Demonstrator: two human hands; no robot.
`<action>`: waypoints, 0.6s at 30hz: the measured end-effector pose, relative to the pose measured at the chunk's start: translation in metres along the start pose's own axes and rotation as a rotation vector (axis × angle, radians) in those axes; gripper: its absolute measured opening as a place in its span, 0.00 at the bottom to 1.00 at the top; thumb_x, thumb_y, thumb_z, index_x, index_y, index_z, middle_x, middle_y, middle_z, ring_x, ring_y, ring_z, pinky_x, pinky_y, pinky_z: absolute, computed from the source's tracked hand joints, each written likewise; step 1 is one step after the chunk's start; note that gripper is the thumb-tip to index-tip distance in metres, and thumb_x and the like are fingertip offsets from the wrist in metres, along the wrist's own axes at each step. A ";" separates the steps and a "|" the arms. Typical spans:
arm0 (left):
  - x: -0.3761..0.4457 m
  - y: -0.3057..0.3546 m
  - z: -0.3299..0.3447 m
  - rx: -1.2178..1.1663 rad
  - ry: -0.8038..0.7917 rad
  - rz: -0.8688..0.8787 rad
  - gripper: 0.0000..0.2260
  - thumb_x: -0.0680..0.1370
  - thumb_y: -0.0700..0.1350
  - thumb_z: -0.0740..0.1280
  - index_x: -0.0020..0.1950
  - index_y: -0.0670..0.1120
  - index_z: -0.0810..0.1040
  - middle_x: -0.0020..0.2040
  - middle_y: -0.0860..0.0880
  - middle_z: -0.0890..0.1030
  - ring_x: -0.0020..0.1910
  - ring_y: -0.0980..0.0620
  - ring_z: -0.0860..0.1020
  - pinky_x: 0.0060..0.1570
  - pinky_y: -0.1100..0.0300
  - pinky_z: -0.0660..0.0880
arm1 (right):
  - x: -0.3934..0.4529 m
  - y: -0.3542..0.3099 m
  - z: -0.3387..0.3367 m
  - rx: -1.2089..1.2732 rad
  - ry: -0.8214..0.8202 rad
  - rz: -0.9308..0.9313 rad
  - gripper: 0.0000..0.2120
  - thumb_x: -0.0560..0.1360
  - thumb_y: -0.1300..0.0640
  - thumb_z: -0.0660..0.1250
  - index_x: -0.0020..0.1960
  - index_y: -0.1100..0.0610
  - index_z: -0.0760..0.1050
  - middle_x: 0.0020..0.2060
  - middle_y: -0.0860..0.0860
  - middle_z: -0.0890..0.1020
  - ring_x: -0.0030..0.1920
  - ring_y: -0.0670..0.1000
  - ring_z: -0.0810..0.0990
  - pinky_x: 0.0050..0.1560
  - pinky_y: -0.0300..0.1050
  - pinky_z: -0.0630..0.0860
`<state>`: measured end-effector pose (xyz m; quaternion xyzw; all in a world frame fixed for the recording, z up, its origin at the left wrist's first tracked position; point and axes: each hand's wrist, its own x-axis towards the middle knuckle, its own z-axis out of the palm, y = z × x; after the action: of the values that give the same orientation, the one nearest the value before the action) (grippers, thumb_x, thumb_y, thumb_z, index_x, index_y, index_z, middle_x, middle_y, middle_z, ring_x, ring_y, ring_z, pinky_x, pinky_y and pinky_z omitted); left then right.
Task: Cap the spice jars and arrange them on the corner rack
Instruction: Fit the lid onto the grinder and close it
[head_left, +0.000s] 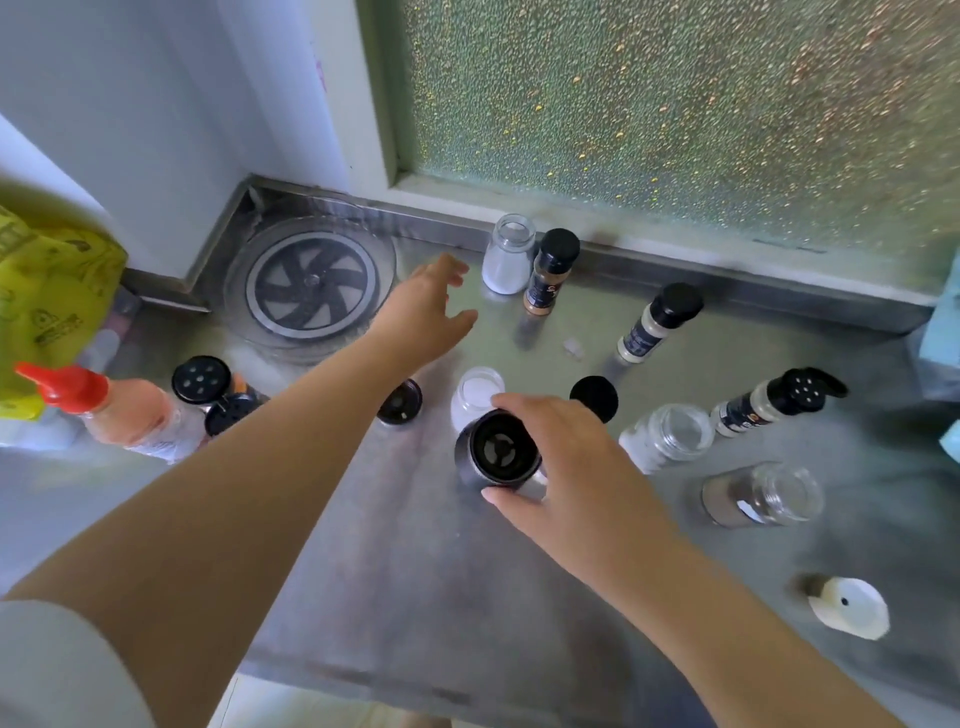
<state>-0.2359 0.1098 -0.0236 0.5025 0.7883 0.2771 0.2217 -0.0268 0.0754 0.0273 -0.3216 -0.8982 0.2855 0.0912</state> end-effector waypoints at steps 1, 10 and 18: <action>0.009 -0.001 0.002 0.006 -0.009 0.001 0.22 0.73 0.43 0.67 0.65 0.44 0.66 0.62 0.44 0.74 0.57 0.46 0.74 0.51 0.60 0.67 | 0.008 -0.002 -0.012 0.001 0.028 0.011 0.31 0.63 0.56 0.76 0.62 0.51 0.68 0.52 0.48 0.79 0.52 0.46 0.70 0.54 0.29 0.59; 0.081 -0.001 0.030 -0.094 -0.008 -0.126 0.37 0.67 0.46 0.74 0.70 0.44 0.58 0.70 0.44 0.66 0.68 0.45 0.66 0.66 0.55 0.62 | 0.066 0.015 -0.060 -0.001 0.147 0.115 0.32 0.66 0.55 0.74 0.67 0.50 0.68 0.59 0.47 0.77 0.60 0.51 0.72 0.52 0.30 0.59; 0.098 0.003 0.051 -0.222 0.043 -0.150 0.27 0.68 0.45 0.74 0.64 0.45 0.67 0.61 0.44 0.76 0.60 0.45 0.73 0.52 0.61 0.65 | 0.059 0.032 -0.049 0.029 0.162 0.137 0.30 0.65 0.56 0.75 0.65 0.49 0.70 0.54 0.47 0.79 0.56 0.52 0.75 0.53 0.33 0.63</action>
<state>-0.2404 0.2111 -0.0670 0.4085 0.7928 0.3558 0.2793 -0.0394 0.1548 0.0481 -0.4029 -0.8596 0.2770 0.1486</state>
